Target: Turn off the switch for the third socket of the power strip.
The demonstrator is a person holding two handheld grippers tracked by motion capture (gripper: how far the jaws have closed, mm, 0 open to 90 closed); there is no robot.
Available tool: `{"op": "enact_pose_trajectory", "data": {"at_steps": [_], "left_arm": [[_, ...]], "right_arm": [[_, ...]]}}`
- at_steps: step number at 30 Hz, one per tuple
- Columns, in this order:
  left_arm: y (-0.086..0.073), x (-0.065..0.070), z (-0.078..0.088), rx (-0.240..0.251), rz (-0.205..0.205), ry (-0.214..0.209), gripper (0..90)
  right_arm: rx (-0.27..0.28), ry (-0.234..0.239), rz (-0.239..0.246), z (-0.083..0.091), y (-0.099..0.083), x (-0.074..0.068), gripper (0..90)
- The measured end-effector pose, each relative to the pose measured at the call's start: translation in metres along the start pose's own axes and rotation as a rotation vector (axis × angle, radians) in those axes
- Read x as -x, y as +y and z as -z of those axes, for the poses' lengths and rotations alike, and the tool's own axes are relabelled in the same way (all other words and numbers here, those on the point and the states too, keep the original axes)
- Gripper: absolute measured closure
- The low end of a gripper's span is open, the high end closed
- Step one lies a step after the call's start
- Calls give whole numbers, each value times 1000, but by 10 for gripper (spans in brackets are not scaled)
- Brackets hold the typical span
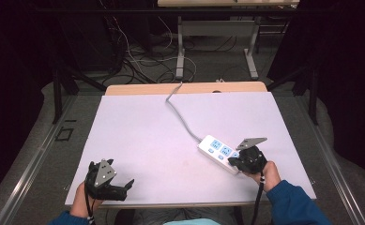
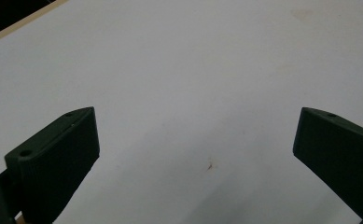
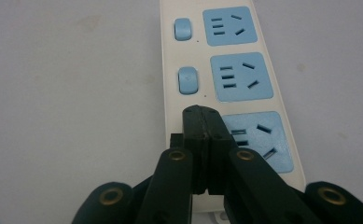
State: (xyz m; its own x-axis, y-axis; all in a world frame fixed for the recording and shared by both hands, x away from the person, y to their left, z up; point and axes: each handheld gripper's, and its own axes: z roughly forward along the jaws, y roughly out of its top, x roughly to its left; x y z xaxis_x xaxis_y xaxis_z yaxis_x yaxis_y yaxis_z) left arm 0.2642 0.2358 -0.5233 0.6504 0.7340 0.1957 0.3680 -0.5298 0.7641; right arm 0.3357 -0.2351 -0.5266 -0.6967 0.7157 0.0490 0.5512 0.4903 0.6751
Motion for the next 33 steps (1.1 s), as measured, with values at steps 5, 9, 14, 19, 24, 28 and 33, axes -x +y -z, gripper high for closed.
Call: {"op": "enact_pose_trajectory", "data": {"at_steps": [5, 9, 14, 19, 24, 28, 33], "left_arm": [[0, 0, 0, 1, 0, 0, 3], [0, 0, 0, 1, 0, 1, 3], [0, 0, 0, 2, 0, 1, 3], [0, 0, 0, 4, 1, -2, 3], [0, 0, 1, 3, -3, 1, 3], [0, 0, 1, 4, -3, 4, 3], [0, 0, 1, 5, -3, 3, 3]], "right_arm": [[0, -2, -5, 0, 0, 0, 900], [-11, -5, -1, 0, 0, -1, 900], [-8, -8, -6, 0, 0, -1, 900], [-6, -10, 7, -1, 0, -1, 900], [-6, -9, 1, -1, 0, -2, 900], [-7, -9, 2, -1, 0, -1, 900], [-8, -10, -4, -1, 0, -2, 900]]}}
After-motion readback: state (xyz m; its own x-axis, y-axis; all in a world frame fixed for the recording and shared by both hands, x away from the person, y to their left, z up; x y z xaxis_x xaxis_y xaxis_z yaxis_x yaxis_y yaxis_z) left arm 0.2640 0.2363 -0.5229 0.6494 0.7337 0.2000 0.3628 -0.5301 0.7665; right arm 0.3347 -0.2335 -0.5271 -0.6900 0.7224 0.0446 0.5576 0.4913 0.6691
